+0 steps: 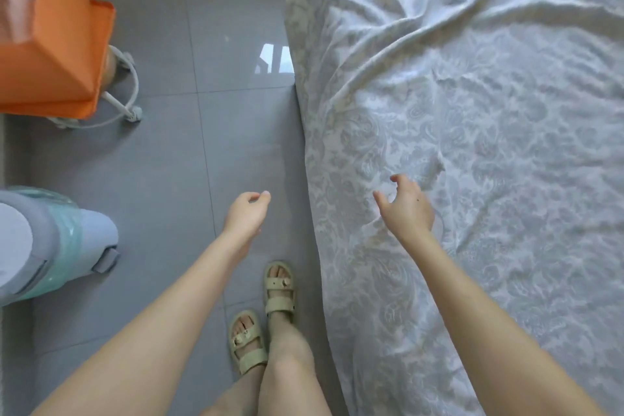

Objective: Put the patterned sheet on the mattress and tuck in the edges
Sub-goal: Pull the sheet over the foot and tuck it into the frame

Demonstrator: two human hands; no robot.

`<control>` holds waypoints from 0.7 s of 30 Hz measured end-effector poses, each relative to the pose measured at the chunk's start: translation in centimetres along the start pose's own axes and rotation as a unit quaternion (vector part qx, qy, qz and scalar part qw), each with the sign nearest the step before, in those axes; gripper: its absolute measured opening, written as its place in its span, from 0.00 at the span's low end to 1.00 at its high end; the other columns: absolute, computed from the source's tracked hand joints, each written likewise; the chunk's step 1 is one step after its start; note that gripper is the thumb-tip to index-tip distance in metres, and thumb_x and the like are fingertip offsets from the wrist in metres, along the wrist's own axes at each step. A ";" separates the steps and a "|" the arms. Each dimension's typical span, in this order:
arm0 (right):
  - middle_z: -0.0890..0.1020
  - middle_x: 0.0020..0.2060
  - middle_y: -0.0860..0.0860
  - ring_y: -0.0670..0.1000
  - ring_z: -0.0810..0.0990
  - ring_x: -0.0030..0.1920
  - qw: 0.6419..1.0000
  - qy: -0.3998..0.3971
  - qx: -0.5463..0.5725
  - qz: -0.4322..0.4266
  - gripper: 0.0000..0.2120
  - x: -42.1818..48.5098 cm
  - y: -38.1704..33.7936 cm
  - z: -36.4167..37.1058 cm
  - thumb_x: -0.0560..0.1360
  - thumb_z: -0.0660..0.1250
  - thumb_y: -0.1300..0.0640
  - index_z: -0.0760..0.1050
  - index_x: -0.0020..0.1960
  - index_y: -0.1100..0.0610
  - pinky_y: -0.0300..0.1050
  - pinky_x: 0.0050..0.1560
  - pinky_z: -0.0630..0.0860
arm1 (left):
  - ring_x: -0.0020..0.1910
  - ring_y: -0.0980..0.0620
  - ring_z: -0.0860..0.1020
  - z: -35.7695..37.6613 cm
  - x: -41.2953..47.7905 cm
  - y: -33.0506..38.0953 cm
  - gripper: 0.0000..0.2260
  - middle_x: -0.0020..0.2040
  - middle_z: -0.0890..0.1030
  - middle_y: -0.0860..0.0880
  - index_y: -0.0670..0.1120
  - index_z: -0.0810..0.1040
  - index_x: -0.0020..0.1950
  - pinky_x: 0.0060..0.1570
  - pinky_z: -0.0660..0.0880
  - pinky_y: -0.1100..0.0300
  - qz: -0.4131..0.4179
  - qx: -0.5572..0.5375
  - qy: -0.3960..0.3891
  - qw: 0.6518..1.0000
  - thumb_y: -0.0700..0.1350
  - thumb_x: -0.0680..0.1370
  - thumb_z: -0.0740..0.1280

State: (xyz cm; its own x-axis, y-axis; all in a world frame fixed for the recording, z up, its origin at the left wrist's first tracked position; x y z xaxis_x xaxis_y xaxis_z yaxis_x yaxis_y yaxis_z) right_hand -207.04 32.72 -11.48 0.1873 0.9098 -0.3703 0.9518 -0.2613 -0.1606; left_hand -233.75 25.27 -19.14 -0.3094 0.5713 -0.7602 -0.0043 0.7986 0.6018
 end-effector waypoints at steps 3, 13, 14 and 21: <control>0.73 0.65 0.54 0.56 0.74 0.62 1.000 0.021 0.005 -0.006 0.25 5.1 -3.3 -1.8 0.78 0.59 0.44 0.65 0.70 0.56 0.52 0.52 0.75 | 0.58 0.44 0.76 -0.3 3.6 5.8 0.18 0.60 0.76 0.44 0.43 0.73 0.63 0.48 0.74 0.55 0.017 -0.010 -0.007 1.000 0.53 0.80 0.59; 0.71 0.65 0.56 0.58 0.70 0.63 0.996 0.079 0.040 -0.014 0.26 25.5 -14.1 -8.5 0.78 0.60 0.44 0.65 0.70 0.57 0.51 0.56 0.71 | 0.42 0.48 0.74 1.1 18.9 26.2 0.15 0.41 0.76 0.48 0.46 0.73 0.37 0.50 0.76 0.51 0.042 -0.020 0.016 0.999 0.53 0.79 0.60; 0.72 0.65 0.56 0.58 0.70 0.63 0.995 0.086 0.037 -0.019 0.26 27.4 -14.9 -9.2 0.78 0.60 0.44 0.65 0.70 0.57 0.51 0.56 0.70 | 0.42 0.48 0.74 1.1 20.6 28.1 0.15 0.40 0.76 0.48 0.46 0.72 0.36 0.48 0.75 0.52 0.041 -0.023 0.018 0.999 0.53 0.79 0.60; 0.73 0.64 0.54 0.57 0.71 0.62 0.989 0.094 0.005 -0.117 0.26 39.1 -21.8 -12.9 0.77 0.62 0.44 0.66 0.70 0.56 0.47 0.59 0.67 | 0.39 0.48 0.71 1.5 31.1 37.9 0.15 0.37 0.74 0.47 0.47 0.71 0.35 0.44 0.70 0.56 0.045 -0.019 0.031 0.998 0.54 0.77 0.62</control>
State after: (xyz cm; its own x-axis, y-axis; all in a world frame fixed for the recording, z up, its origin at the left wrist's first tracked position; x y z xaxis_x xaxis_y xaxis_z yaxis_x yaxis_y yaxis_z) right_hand -217.37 78.10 -10.66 0.0044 0.9895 -0.1448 0.9720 -0.0382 -0.2318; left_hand -242.12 73.61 -20.34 -0.3687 0.6272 -0.6861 -0.0090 0.7356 0.6774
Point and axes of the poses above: each hand's wrist, its own x-axis towards the middle knuckle, its own z-axis out of the palm, y = z × x, the point moved 5 cm from there along x, towards the middle knuckle
